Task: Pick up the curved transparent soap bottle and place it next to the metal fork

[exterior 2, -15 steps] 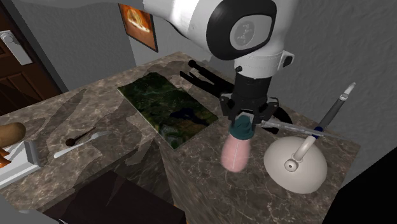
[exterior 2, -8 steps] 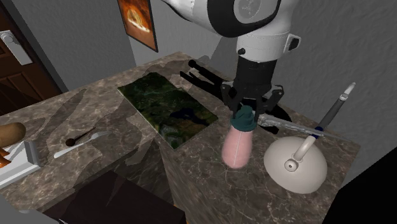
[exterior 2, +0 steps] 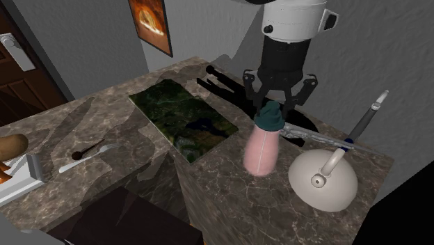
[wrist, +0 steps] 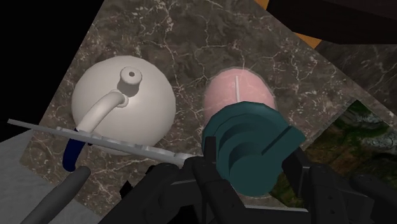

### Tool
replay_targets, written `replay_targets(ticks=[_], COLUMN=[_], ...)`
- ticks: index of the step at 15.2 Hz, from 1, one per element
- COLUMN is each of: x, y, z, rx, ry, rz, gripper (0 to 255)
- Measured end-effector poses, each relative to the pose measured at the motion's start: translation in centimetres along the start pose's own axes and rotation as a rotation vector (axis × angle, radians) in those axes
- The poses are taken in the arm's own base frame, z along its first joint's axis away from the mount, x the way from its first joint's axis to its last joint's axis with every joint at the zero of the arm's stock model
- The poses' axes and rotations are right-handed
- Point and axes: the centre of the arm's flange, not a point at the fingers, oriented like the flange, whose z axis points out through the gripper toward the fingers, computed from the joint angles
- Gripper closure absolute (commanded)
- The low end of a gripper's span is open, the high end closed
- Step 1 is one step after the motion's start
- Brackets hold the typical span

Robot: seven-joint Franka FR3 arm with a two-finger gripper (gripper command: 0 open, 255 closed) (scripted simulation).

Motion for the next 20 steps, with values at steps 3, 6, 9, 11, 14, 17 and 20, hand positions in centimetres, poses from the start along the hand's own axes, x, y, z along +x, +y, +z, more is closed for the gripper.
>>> replay_targets(ticks=[3,6,9,11,14,17,20], x=[0.0,-0.2,-0.2,-0.2,-0.2,-0.2,-0.3], y=[0.2,0.3,0.3,0.2,0.2,0.3,0.5], z=[-1.7,-3.3,-4.9,-5.9,-7.5,-9.0,-10.7], rx=[0.000,0.000,0.000,0.000,0.000,0.000,0.000], ry=[0.000,0.000,0.000,0.000,0.000,0.000,0.000], rz=[0.000,0.000,0.000,0.000,0.000,0.000,0.000], gripper=[255,255,255,255,255,255,255])
